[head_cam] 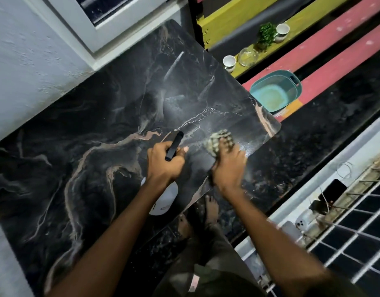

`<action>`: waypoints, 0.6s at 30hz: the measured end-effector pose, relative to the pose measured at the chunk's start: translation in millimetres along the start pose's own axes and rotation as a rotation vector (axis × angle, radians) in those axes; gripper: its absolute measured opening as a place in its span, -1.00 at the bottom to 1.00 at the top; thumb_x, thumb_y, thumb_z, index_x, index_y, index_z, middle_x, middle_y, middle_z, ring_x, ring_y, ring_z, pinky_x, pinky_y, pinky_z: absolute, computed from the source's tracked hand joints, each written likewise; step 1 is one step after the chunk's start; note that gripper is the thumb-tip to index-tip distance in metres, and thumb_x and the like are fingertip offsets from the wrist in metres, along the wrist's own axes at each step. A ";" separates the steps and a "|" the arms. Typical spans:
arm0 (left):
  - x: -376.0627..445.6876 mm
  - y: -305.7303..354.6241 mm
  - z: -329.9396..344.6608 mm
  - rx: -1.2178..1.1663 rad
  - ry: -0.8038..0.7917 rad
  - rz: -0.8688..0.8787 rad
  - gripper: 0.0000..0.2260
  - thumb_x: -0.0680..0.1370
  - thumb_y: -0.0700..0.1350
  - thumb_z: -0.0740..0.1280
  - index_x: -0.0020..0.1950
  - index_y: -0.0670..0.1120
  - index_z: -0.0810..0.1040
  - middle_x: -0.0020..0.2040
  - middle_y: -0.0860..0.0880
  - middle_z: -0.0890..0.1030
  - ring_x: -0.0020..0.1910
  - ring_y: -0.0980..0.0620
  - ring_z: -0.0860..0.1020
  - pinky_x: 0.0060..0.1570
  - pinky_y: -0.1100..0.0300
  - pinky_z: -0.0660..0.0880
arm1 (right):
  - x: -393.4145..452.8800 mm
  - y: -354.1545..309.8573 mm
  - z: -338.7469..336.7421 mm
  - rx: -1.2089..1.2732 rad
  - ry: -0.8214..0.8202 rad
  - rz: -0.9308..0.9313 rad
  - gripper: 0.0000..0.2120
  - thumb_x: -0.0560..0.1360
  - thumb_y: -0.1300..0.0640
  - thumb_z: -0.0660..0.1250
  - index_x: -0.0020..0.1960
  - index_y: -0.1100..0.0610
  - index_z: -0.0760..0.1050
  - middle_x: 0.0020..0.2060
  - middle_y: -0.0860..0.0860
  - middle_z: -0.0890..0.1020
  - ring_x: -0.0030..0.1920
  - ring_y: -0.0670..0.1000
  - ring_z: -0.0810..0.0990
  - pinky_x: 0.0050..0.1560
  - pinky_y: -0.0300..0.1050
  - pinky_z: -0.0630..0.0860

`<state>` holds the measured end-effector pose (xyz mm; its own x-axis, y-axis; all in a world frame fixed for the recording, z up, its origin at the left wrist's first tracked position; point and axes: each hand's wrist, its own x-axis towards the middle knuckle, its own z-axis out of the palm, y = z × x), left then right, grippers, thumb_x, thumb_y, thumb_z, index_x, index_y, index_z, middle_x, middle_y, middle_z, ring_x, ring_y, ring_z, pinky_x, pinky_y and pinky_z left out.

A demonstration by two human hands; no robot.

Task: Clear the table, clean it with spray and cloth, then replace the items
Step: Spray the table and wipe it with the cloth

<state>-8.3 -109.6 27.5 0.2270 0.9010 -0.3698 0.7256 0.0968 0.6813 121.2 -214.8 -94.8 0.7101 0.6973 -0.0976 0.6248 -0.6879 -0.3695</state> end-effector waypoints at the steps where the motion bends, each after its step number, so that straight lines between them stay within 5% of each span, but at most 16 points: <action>1: -0.6 -3.1 -2.7 -0.001 0.003 0.001 -0.67 0.51 -0.05 0.46 -0.35 -0.19 0.51 -0.41 -0.16 0.54 -0.36 -0.15 0.51 -0.32 0.16 0.34 | -39.3 -24.1 12.4 0.046 -0.073 -0.080 -0.37 0.39 0.17 0.37 0.45 0.05 0.39 0.10 0.18 0.45 0.02 0.17 0.42 -0.02 0.05 0.45; 4: -4.9 -12.4 -17.3 0.025 0.026 0.000 -0.66 0.51 -0.10 0.43 -0.41 -0.14 0.43 -0.47 -0.10 0.47 -0.44 -0.08 0.42 -0.39 0.17 0.31 | -152.4 -85.9 43.1 0.071 -0.333 -0.453 -0.47 0.29 0.05 0.42 0.27 0.04 0.55 -0.01 0.06 0.56 -0.09 0.12 0.48 -0.15 -0.01 0.45; 6: -6.6 -21.9 -27.3 0.039 0.029 -0.005 -0.66 0.51 -0.11 0.42 -0.41 -0.15 0.42 -0.47 -0.08 0.45 -0.45 -0.04 0.39 -0.39 0.17 0.30 | -197.1 -104.1 53.6 0.064 -0.506 -0.693 -0.40 0.21 -0.03 0.46 0.26 -0.01 0.56 0.10 0.04 0.63 -0.01 0.12 0.56 -0.10 -0.06 0.53; 10: -8.5 -43.9 -46.0 0.056 0.063 -0.023 -0.67 0.52 -0.05 0.45 -0.33 -0.22 0.50 -0.44 -0.14 0.52 -0.44 -0.07 0.47 -0.40 0.16 0.34 | -176.0 -91.4 39.9 0.010 -0.525 -0.804 -0.46 0.28 0.01 0.46 0.26 -0.02 0.52 0.10 0.05 0.49 0.00 0.15 0.51 -0.11 -0.01 0.41; 12: -10.9 -49.8 -53.5 0.069 0.083 -0.015 -0.66 0.52 -0.03 0.46 -0.32 -0.24 0.52 -0.41 -0.19 0.55 -0.41 -0.10 0.51 -0.42 0.17 0.33 | -127.1 -62.4 25.8 0.031 -0.396 -0.709 -0.51 0.34 0.07 0.38 0.28 -0.03 0.53 -0.01 0.05 0.41 -0.06 0.14 0.46 -0.17 -0.03 0.28; 15: -13.9 -57.2 -62.2 0.059 0.075 0.015 -0.67 0.52 -0.02 0.45 -0.29 -0.23 0.55 -0.36 -0.22 0.60 -0.37 -0.11 0.56 -0.41 0.19 0.39 | -31.8 -4.9 0.0 -0.024 -0.120 -0.324 -0.48 0.42 0.13 0.39 0.37 -0.09 0.52 -0.05 0.11 0.43 -0.10 0.15 0.44 -0.18 -0.05 0.32; 18: -12.5 -63.3 -65.8 0.029 0.046 0.022 -0.68 0.50 0.04 0.43 -0.33 -0.15 0.54 -0.39 -0.16 0.63 -0.35 -0.14 0.63 -0.29 0.02 0.59 | 45.0 29.8 -30.3 0.001 0.072 0.189 -0.52 0.52 0.13 0.34 0.44 0.02 0.45 0.16 0.27 0.42 0.12 0.31 0.44 0.15 0.15 0.42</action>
<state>-99.9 -99.2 30.6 0.2138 0.9214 -0.3246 0.7393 0.0646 0.6702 181.7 -210.0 -82.2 0.8358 0.5401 -0.0992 0.4782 -0.8047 -0.3519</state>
